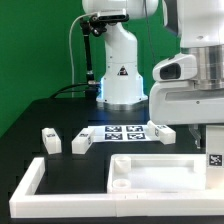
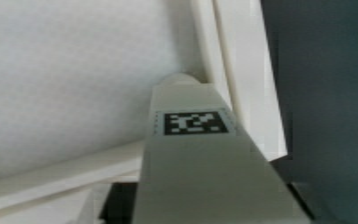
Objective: Assemble desk
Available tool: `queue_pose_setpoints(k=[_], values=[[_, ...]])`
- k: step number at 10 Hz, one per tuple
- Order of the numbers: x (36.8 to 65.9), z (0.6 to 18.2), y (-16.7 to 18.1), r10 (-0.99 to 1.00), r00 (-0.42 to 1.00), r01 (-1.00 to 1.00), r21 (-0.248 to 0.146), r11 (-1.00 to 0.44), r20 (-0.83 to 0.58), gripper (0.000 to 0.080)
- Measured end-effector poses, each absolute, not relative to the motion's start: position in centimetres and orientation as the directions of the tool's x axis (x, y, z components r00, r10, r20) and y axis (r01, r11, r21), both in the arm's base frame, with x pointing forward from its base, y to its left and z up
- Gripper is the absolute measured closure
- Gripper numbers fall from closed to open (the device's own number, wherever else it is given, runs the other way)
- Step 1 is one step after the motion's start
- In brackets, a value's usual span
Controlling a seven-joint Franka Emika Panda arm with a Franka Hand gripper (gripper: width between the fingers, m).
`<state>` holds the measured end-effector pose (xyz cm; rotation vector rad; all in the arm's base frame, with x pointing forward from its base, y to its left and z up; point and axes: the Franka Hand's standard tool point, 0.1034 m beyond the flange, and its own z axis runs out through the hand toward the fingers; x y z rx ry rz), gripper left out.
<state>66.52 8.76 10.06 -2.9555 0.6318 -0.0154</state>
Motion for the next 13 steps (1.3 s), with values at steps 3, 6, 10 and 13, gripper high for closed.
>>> queue_pose_setpoints(k=[3,6,10,13], values=[[66.65,10.05,8.93,-0.735,0.677,-0.734,-0.112,-0.669,-0.049,0.0510],[66.51,10.01,9.06,-0.944,0.300,-0.953,-0.091,-0.290,-0.135,0.0509],[66.46,9.91,9.13,-0.969,-0.076,-0.995,-0.043,0.088,-0.235,0.0509],[66.68,9.92,9.30,-0.920,-0.305,-0.948,-0.009,0.317,-0.247,0.0509]])
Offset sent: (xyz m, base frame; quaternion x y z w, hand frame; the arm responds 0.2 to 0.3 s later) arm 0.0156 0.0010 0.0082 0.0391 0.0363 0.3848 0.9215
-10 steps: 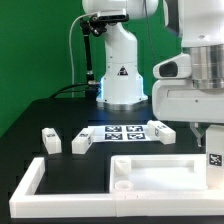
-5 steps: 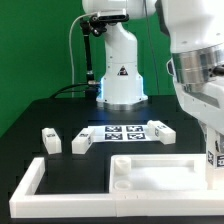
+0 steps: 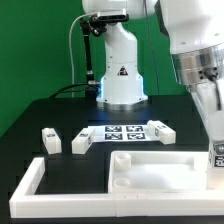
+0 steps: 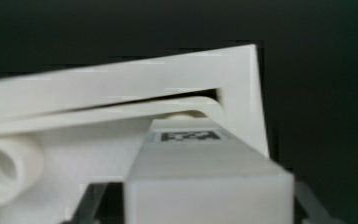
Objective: Assemble desk
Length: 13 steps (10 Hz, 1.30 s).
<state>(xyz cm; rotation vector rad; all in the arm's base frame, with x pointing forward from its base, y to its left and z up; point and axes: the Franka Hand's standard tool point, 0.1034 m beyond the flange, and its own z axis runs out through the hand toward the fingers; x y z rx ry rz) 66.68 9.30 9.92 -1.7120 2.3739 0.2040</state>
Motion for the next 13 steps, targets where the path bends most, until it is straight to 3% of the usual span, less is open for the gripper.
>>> queue_pose_setpoints(k=[4,5,6,7,8,9,11,13], values=[[66.9,10.1,9.1,-0.865,-0.446,-0.886,-0.022,0.463,-0.231,0.0508],[66.9,10.0,9.1,-0.870,-0.436,-0.891,-0.024,0.453,-0.230,0.0413],[66.8,10.0,9.2,-0.870,-0.435,-0.892,-0.023,0.452,-0.230,0.0413],[66.8,9.9,9.2,-0.871,-0.434,-0.892,-0.023,0.451,-0.229,0.0242],[66.8,9.9,9.2,-0.872,-0.432,-0.893,-0.023,0.449,-0.229,0.0242],[66.8,9.9,9.2,-0.873,-0.431,-0.894,-0.024,0.447,-0.229,0.0169],[66.9,10.0,9.4,-0.874,-0.427,-0.896,-0.025,0.444,-0.230,0.0155],[67.0,13.4,10.9,-0.878,-0.401,-0.902,-0.052,0.428,-0.261,0.0151]])
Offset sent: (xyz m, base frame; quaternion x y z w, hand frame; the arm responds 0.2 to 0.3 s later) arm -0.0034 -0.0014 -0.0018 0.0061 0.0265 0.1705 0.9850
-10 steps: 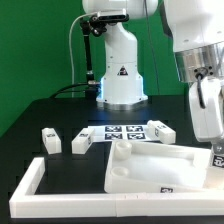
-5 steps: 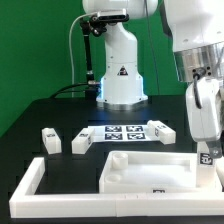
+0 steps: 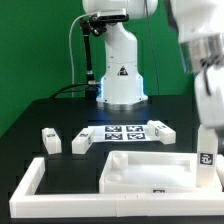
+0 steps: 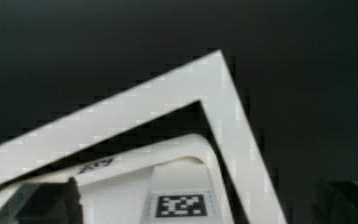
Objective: Assemble desk
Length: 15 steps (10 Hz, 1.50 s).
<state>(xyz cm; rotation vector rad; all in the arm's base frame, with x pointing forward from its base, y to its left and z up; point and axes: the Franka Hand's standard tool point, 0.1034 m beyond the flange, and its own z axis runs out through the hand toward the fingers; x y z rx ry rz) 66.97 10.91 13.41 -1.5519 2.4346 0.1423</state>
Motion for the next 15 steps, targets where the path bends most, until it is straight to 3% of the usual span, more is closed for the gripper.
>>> queue_pose_setpoints(k=[1,7,8,11,15], values=[[66.9,14.4,11.1,-0.877,-0.397,-0.903,-0.059,0.426,-0.270,0.0151],[66.8,14.1,11.1,-0.879,-0.395,-0.904,-0.057,0.424,-0.267,0.0151],[66.6,14.8,11.7,-0.884,-0.380,-0.908,-0.072,0.412,-0.273,0.0151],[63.8,15.7,14.1,-0.935,-0.234,-0.963,-0.070,0.261,-0.267,0.0151],[63.7,15.6,14.1,-0.970,0.082,-0.986,-0.159,-0.047,-0.227,0.0151]])
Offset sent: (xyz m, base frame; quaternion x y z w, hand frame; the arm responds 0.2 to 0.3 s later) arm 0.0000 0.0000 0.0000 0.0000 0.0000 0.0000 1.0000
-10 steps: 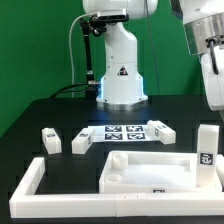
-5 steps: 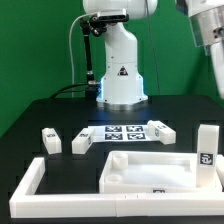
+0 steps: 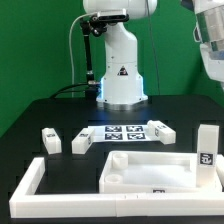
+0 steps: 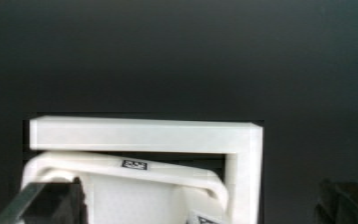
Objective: Assemble desk
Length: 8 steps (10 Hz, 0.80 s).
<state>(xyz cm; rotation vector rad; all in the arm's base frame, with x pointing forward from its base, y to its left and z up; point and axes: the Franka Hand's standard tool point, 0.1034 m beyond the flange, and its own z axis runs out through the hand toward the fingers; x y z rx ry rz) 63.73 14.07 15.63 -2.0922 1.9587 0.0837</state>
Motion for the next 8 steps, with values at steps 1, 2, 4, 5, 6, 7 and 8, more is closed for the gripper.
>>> queue_pose_setpoints(k=[1,2,4,5,6,7,8], values=[[61.7,15.1,14.6,-0.963,0.183,-0.971,-0.191,-0.145,-0.200,0.0151],[59.2,14.9,14.7,-0.941,0.281,-0.951,-0.188,-0.247,-0.186,0.0151],[57.1,14.4,15.1,-0.920,0.353,-0.929,-0.177,-0.324,-0.171,0.0151],[57.2,14.4,15.0,-0.892,0.425,-0.898,-0.190,-0.396,-0.154,0.0151],[57.2,14.3,15.0,-0.867,0.477,-0.872,-0.198,-0.447,-0.142,0.0151],[57.2,14.3,14.9,-0.830,0.543,-0.833,-0.208,-0.513,-0.127,0.0151],[57.2,14.3,14.9,-0.792,0.600,-0.793,-0.215,-0.571,-0.111,0.0151]])
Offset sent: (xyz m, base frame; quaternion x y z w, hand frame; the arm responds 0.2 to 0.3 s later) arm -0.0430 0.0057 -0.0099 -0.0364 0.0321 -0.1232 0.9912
